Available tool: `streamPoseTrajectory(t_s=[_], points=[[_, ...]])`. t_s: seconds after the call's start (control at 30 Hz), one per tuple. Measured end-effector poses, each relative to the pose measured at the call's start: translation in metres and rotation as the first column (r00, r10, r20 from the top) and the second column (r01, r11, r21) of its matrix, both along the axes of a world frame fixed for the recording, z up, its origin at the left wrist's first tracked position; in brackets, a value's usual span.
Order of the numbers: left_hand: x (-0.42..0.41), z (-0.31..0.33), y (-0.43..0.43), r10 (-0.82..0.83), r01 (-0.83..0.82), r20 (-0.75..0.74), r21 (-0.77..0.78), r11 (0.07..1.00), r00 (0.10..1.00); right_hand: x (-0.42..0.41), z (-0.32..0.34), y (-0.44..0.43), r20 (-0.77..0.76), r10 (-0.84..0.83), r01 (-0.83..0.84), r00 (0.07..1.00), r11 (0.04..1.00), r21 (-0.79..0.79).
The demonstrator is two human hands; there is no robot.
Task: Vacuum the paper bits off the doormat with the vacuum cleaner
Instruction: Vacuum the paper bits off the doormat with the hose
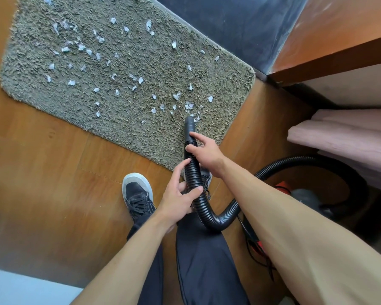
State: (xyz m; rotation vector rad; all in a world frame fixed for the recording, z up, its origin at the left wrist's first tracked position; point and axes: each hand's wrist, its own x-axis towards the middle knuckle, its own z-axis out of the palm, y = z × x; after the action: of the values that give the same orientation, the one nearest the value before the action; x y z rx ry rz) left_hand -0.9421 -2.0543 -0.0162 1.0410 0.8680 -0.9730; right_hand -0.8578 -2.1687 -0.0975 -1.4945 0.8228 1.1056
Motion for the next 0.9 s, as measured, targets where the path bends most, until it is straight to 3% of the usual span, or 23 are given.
streamPoseTrajectory(t_s=[0.43, 0.9], points=[[0.005, -0.007, -0.018, -0.114, 0.114, 0.020, -0.037, 0.993, 0.993, -0.009, 0.003, -0.033, -0.021, -0.138, 0.135, 0.990, 0.987, -0.087], [-0.021, 0.006, 0.003, 0.045, -0.048, -0.060, -0.051, 0.998, 0.997, -0.028, 0.005, 0.001, -0.045, -0.021, 0.019, 0.999, 0.999, -0.046]])
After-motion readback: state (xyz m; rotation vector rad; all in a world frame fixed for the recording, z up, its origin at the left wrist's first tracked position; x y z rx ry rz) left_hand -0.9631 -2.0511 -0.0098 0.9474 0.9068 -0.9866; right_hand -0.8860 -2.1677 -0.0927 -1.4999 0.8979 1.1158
